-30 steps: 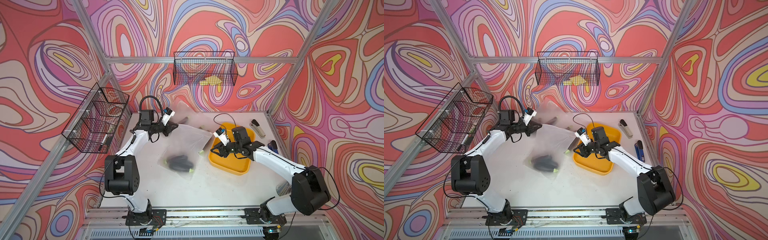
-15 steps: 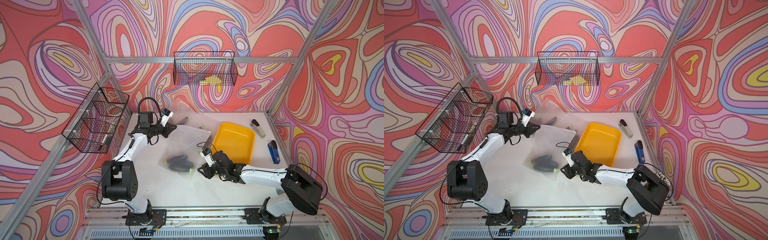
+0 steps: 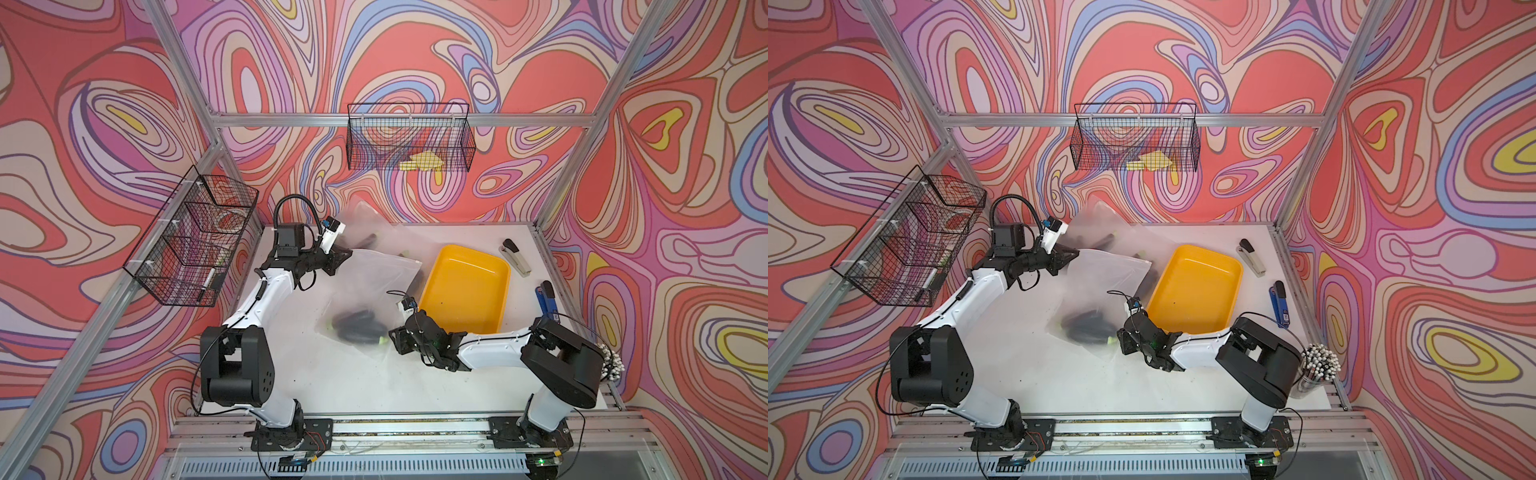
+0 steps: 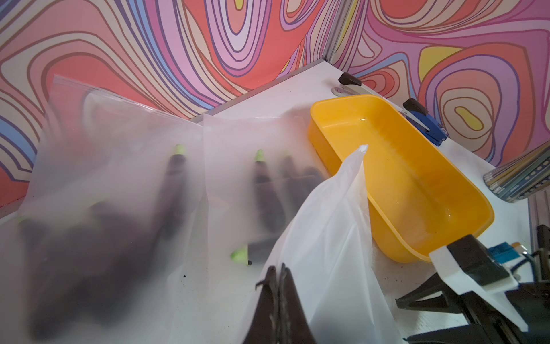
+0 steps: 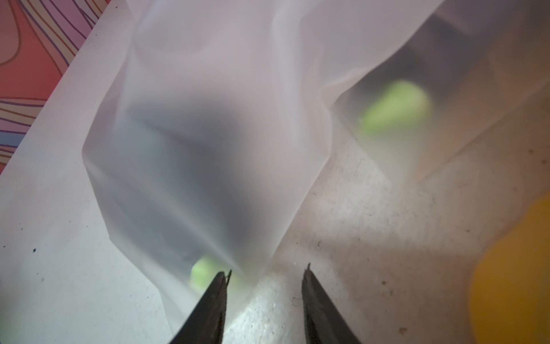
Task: Place the eggplant in a zip-top bag and seal the zipper
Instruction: Place the zipper food storage bag at the center of the board.
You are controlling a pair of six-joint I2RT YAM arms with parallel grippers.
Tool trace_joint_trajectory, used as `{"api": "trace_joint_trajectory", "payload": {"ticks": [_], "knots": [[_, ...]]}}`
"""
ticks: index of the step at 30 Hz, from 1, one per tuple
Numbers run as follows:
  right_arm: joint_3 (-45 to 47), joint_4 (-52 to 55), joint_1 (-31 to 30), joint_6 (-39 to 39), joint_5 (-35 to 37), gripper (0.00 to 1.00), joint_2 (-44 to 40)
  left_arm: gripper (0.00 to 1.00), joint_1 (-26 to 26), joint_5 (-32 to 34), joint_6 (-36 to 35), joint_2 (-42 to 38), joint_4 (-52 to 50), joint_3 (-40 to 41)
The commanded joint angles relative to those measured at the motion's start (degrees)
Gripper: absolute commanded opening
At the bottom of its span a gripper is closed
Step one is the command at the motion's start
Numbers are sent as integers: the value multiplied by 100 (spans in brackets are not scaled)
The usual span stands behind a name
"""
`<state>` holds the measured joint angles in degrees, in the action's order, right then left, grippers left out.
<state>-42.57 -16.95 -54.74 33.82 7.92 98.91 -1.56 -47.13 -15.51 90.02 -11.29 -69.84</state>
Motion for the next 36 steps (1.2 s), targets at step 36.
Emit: {"api": "trace_joint_trajectory", "payload": {"ticks": [36], "knots": [[-2703,-269,-1143,-786,-2032,0,2093,0,139,2994,-2,-21,-2446,-804]]}}
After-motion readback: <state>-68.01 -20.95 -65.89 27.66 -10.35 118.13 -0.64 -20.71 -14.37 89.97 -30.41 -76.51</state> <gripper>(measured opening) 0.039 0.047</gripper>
